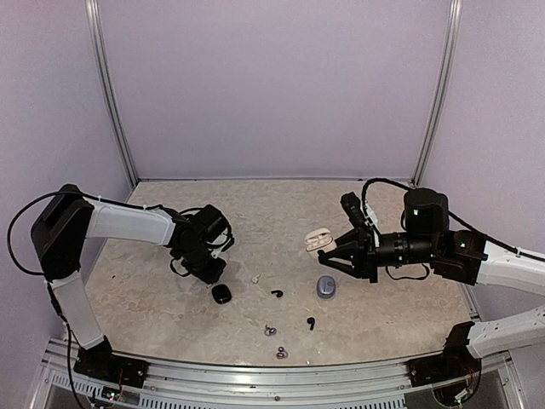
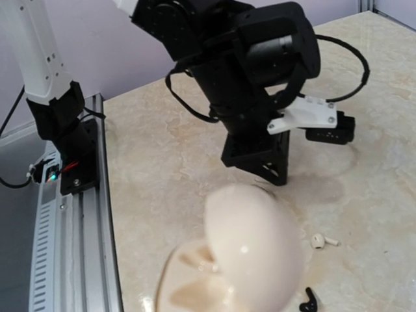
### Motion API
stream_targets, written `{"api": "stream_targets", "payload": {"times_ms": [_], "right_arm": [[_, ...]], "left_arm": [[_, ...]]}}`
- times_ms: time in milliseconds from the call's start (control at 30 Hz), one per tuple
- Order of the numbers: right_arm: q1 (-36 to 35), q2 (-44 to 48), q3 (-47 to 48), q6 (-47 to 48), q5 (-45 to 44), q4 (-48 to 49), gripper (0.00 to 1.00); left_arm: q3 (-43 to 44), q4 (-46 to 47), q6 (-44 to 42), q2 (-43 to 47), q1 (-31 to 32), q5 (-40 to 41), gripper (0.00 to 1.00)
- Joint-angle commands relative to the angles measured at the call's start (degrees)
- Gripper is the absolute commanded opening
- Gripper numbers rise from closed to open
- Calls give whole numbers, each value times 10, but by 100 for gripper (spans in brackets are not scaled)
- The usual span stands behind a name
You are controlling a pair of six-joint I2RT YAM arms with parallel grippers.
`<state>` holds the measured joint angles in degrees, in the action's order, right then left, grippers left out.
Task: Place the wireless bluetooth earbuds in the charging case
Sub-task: Move the left earbud to the center of the board.
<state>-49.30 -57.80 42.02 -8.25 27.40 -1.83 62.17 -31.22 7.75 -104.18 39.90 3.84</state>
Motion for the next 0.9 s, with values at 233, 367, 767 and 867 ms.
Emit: {"api": "stream_targets", "payload": {"times_ms": [233,367,767,867], "right_arm": [[8,0,-7,12,12,16,6],[8,-2,-9,12,14,17,6],[9,-3,-10,16,17,17,6],[9,-9,-8,18,20,17,6]], "left_arm": [[-38,-118,27,56,-11,-31,20],[-27,-144,42,70,-16,-32,22],[-27,-183,69,34,-18,-51,35],[-18,-178,70,26,-18,-47,34]]}}
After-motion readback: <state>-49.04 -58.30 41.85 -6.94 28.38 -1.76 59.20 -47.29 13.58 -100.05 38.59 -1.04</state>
